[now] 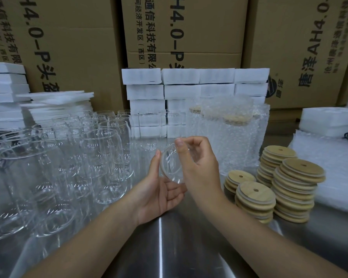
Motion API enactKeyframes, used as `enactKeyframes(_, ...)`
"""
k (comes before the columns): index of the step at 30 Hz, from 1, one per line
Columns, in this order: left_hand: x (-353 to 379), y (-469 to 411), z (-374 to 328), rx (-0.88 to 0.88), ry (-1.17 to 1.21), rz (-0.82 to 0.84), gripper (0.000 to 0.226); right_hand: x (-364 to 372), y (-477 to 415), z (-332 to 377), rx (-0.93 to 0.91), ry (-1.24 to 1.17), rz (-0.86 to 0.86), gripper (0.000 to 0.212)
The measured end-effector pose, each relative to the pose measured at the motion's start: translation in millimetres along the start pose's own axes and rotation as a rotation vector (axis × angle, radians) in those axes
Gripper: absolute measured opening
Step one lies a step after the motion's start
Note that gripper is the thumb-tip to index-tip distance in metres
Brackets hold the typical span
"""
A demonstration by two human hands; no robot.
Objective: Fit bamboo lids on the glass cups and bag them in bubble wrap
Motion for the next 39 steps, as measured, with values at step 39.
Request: enactKeyframes(39, 5.0, -3.3, 3.2, 0.296, 0.016, -0.057, 0.053, 0.0, -5.0, 0.8, 0.272, 0.008, 0.027, 0.037)
Point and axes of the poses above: each hand's wrist, its own y-axis away from the middle knuckle, its own x-axis out of the palm, z = x × y, the point moved 1 cm from there along -y, towards the middle knuckle, and after that the axes turned 1 degree about x, right-handed, at the moved point
